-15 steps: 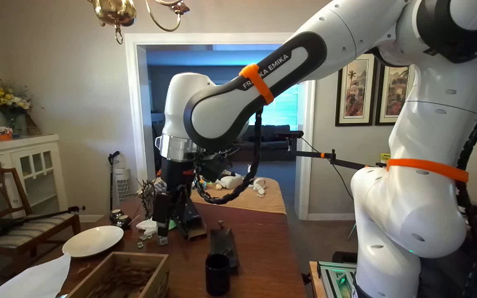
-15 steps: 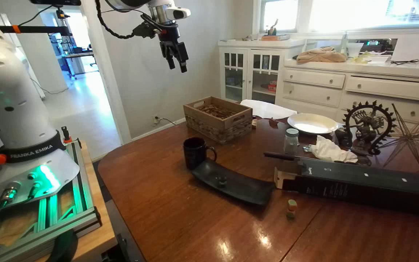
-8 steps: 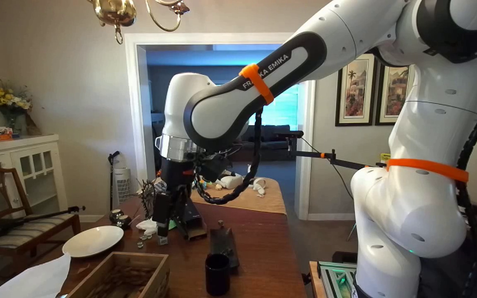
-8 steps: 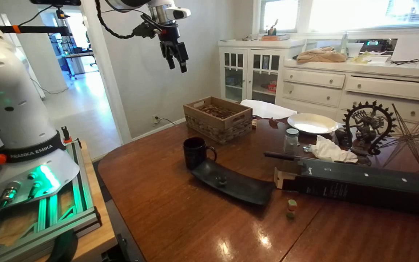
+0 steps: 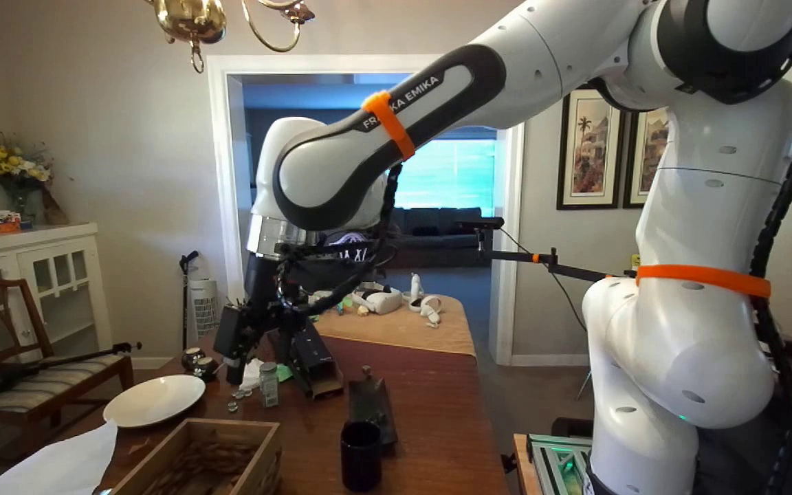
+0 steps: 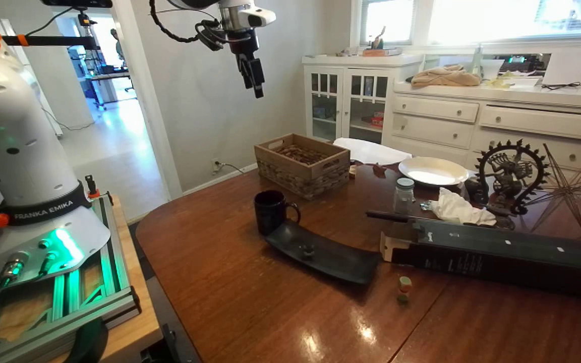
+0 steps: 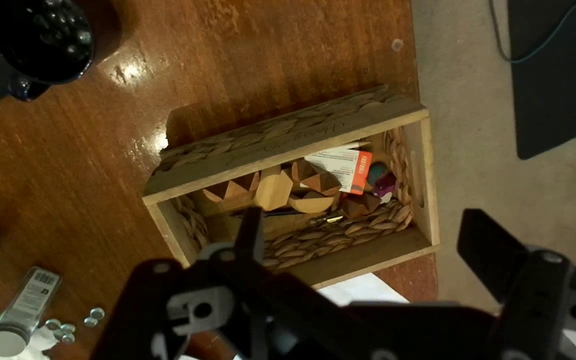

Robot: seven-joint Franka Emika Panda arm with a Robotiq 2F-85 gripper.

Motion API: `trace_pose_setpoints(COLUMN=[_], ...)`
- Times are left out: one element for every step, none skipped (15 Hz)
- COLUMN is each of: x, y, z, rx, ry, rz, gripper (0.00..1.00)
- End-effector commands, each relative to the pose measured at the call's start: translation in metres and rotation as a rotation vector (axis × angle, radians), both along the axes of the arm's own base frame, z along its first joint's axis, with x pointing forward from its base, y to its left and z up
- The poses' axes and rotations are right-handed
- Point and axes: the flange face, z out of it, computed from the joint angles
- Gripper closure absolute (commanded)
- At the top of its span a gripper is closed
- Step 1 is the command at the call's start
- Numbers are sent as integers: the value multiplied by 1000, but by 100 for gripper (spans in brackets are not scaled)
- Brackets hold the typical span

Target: Turn the basket around

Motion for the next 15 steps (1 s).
trace_pose_setpoints(x=[32,40,46,51,56,60,63,64,65,64,64,63,62,63,63], y=[-7,-8,-10,-11,-10,-10,-9,-8,-8,-7,-7,-9,-9,-10,-11], z=[-9,-14,-16,-23,-28,-33,-38,-42,-47,-54,-57,-62,-65,-69,-71], rx=[53,39,36,26,17,-5,-21,-38,-52,-70,-83,-98,-108,-116,-121], ry=[83,107,128,148,163,177,189,205,224,244,260,280,295,311,324], rz=[-165,-211,-257,-290,-308,-307,-311,-302,-279,-244,-230,-215,-208,-209,-213], gripper=[0,0,0,0,0,0,0,0,0,0,0,0,0,0,0])
